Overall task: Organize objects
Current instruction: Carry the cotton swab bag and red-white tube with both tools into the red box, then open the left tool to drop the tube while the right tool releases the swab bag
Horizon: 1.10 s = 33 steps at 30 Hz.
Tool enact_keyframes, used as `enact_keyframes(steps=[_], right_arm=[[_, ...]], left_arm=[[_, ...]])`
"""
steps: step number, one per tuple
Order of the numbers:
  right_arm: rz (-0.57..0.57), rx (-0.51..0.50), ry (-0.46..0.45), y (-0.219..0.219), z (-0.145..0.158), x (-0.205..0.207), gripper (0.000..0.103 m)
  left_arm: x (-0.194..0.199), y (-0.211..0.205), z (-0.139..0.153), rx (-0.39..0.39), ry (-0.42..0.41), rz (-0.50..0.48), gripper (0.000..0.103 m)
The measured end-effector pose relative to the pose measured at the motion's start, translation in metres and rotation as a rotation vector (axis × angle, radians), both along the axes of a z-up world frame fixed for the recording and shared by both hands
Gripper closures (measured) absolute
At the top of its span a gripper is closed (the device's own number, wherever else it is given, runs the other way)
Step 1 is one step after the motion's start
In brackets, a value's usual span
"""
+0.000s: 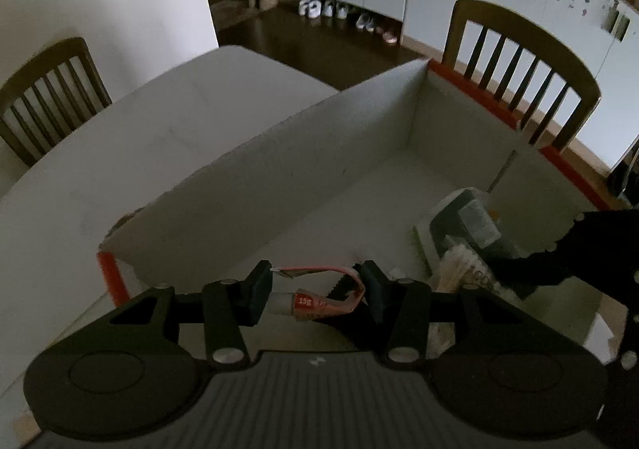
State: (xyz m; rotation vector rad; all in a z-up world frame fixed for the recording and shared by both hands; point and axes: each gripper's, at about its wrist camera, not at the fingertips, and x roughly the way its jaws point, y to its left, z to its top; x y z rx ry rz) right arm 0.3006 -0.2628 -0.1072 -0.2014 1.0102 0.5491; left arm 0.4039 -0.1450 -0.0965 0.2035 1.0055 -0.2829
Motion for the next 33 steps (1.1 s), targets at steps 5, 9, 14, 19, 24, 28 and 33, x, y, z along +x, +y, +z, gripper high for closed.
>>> enact_keyframes(steps=[5,9,14,19,24,28,33], right_arm=[[0.006,-0.009,0.004,0.003,-0.003,0.003,0.034],[0.004,-0.019,0.016,0.002,-0.008,0.004,0.034],[-0.004,-0.025,0.03,0.002,-0.014,0.006,0.034],[-0.014,-0.021,0.04,0.001,-0.017,0.006,0.033],[-0.018,-0.014,0.039,-0.001,-0.017,0.004,0.033],[-0.01,0.003,0.03,-0.003,-0.012,0.001,0.032],[0.007,0.023,0.004,-0.005,0.001,-0.007,0.031]], left_arm=[[0.014,-0.001,-0.015,0.014,0.059,0.017,0.055],[0.02,-0.002,-0.023,0.013,0.103,0.025,0.055],[0.021,-0.007,-0.031,0.023,0.135,0.027,0.055],[0.021,-0.006,-0.034,0.012,0.155,0.035,0.055],[0.014,-0.006,-0.03,0.0,0.128,0.043,0.039],[0.005,-0.007,-0.027,-0.019,0.105,0.05,0.038],[-0.01,-0.005,-0.02,-0.049,0.08,0.058,0.038]])
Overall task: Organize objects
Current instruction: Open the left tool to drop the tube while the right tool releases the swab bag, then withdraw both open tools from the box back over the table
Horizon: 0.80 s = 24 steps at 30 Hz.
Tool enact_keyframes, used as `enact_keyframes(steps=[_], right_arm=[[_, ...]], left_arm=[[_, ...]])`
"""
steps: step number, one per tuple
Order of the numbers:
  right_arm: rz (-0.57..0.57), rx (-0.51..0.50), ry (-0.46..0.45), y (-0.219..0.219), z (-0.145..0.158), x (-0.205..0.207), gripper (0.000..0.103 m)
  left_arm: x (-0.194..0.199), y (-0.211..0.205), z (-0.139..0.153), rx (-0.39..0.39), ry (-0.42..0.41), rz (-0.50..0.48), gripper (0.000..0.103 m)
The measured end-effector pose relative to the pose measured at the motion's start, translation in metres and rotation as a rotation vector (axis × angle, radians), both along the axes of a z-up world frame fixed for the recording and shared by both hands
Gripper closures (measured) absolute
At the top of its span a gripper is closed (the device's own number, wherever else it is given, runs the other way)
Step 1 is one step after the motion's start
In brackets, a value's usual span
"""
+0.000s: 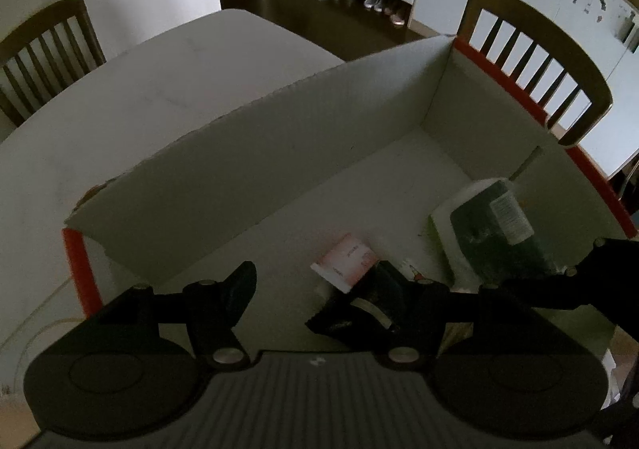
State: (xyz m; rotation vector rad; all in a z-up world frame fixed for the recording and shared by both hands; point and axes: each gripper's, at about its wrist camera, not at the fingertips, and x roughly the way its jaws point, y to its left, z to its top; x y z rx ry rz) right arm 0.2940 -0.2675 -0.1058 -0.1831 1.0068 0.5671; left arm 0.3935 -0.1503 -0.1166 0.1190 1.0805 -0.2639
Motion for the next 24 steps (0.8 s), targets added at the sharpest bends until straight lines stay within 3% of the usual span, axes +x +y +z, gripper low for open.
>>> enact_keyframes(steps=[24], right_arm=[[-0.057,0.091,-0.083,-0.004,0.065,-0.052,0.029]], left_arm=[[-0.074,0.049,0.085,-0.156,-0.193,-0.03,0.038]])
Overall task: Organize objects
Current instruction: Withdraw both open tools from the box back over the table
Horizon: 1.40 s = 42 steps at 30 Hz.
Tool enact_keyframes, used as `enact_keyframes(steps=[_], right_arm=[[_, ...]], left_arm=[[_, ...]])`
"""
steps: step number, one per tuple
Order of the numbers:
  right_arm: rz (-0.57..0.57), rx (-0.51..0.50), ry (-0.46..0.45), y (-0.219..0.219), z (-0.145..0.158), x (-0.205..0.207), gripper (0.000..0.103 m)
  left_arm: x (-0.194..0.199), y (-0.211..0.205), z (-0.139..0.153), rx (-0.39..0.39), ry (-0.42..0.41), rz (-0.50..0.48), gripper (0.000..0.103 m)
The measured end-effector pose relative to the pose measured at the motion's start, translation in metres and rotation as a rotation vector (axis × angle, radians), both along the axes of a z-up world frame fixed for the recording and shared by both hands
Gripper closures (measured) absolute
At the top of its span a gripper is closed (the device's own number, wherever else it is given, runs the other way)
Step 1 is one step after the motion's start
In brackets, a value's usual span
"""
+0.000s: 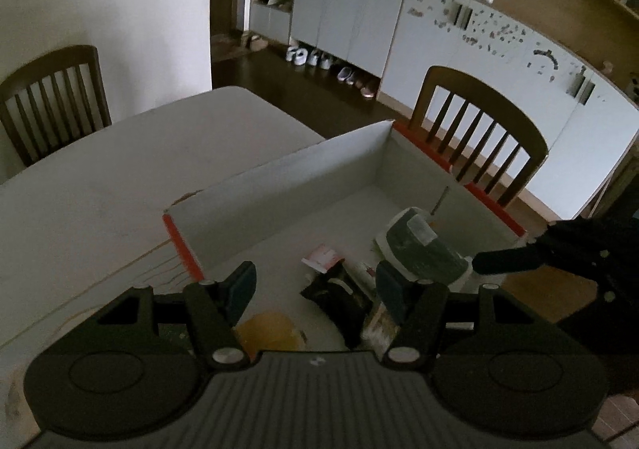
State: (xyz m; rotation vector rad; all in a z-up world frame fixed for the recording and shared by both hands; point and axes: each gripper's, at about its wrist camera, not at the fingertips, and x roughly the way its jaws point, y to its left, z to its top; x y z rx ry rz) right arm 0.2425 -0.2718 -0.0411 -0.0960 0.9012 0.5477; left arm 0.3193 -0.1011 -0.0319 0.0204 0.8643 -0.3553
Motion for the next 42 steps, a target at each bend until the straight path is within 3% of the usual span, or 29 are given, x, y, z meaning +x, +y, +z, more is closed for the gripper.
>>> enact_keyframes(steps=[18,29,35,42], right_arm=[[-0.023,0.07,-0.049,0.052,0.014,-0.042,0.021],[-0.012,0.054,-0.036,0.1,0.013,-0.057,0.02],[0.0,0.035,-0.029,0.129,0.009,-0.062,0.02],[0.008,0.01,-0.01,0.159,-0.002,-0.062,0.02]], left_arm=[[-0.069,0.082,0.014,-0.048,-0.03,0.043,0.024],[-0.105,0.145,-0.005,-0.059,0.001,0.096,0.018],[-0.119,0.177,-0.017,-0.044,-0.005,0.131,0.002],[-0.131,0.214,-0.033,-0.049,-0.013,0.175,0.001]])
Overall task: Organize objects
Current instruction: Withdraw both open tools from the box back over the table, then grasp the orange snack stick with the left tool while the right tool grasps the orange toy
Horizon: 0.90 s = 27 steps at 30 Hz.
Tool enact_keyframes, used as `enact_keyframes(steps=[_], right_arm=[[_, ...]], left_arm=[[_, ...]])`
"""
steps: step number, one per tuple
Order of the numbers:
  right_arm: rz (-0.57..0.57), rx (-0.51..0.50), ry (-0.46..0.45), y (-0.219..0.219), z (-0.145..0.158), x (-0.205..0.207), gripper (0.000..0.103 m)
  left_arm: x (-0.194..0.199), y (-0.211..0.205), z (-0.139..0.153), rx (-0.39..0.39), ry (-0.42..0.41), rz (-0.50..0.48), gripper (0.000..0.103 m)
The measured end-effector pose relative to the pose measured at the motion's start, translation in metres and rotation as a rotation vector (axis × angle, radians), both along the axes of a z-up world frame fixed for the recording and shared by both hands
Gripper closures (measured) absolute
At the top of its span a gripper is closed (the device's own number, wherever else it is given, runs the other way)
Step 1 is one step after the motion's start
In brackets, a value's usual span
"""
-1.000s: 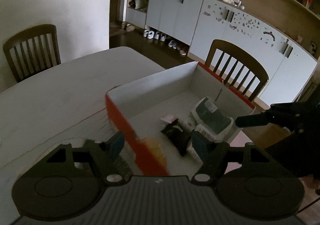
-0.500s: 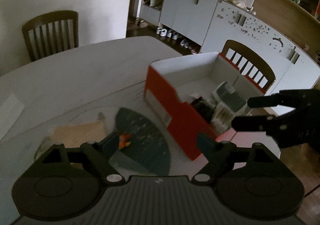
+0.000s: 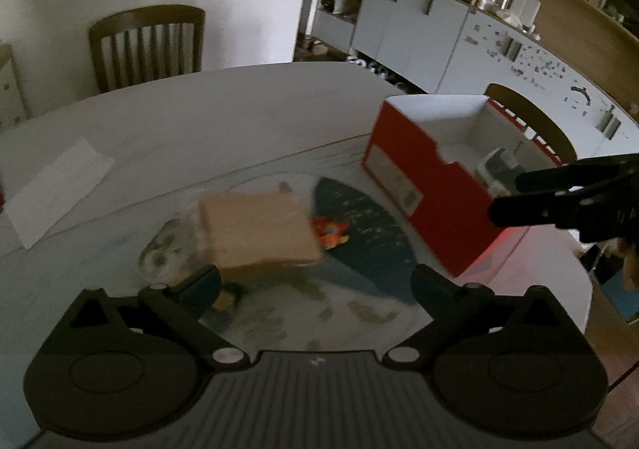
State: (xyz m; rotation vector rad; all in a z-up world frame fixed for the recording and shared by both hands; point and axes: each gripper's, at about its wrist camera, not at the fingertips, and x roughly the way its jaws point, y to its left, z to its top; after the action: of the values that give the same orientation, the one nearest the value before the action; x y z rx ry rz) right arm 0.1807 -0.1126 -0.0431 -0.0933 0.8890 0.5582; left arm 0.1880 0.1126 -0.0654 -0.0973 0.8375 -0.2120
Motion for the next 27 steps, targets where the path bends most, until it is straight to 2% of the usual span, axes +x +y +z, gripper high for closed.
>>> enact_keyframes(steps=[9,18,27], right_arm=[[0.035,-0.072,0.036,0.033,-0.025,0.006,0.02],[0.081,-0.158,0.07,0.059,-0.054,0.023,0.02],[0.198,-0.27,0.001,0.084,-0.071,0.031,0.021]], left_arm=[[-0.007,0.035,-0.031,0.039,0.003,0.046,0.001],[0.001,0.037,-0.062,0.197,-0.03,-0.031,0.001],[0.019,0.038,-0.082,0.262,-0.038,-0.06,0.001]])
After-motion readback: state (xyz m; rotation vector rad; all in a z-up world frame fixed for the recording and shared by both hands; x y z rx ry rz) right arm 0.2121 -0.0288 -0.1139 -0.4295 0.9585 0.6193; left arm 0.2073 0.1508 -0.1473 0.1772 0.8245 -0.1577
